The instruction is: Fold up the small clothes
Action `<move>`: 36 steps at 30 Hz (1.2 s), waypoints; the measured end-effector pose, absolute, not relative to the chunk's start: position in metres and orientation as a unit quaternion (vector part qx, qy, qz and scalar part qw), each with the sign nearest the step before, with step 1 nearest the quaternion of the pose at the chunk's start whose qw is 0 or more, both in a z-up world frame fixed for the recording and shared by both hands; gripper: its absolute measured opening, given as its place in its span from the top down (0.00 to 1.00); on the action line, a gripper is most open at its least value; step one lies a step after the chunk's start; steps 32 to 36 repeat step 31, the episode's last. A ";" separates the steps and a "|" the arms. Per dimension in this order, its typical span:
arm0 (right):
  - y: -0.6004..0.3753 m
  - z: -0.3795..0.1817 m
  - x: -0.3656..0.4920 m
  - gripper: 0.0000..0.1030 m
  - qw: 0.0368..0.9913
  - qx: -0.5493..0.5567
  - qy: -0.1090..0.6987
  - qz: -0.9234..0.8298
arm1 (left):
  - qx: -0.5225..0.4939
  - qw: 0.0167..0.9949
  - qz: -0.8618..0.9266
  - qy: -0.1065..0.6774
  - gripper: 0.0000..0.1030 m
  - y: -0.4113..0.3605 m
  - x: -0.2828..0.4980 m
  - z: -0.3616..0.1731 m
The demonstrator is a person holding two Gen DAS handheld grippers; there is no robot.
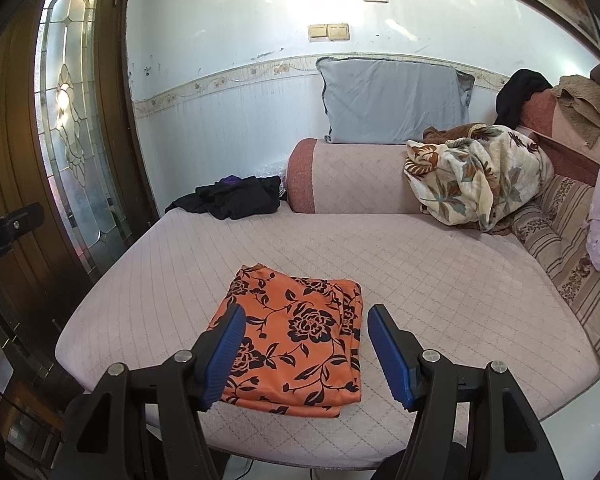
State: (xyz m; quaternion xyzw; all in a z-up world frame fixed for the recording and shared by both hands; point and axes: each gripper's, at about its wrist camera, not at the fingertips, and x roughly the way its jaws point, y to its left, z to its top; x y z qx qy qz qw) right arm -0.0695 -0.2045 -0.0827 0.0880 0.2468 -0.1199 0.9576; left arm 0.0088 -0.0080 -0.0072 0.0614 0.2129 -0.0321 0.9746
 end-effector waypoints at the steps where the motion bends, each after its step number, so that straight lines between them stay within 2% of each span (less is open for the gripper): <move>1: -0.205 -0.083 -0.067 0.35 0.957 0.088 0.249 -0.120 | 0.062 0.974 -0.033 0.215 0.00 -0.009 0.011 -0.008; 36: -0.218 -0.114 0.000 0.35 0.946 0.102 0.291 -0.102 | 0.058 0.965 -0.030 0.255 0.00 -0.022 0.071 -0.035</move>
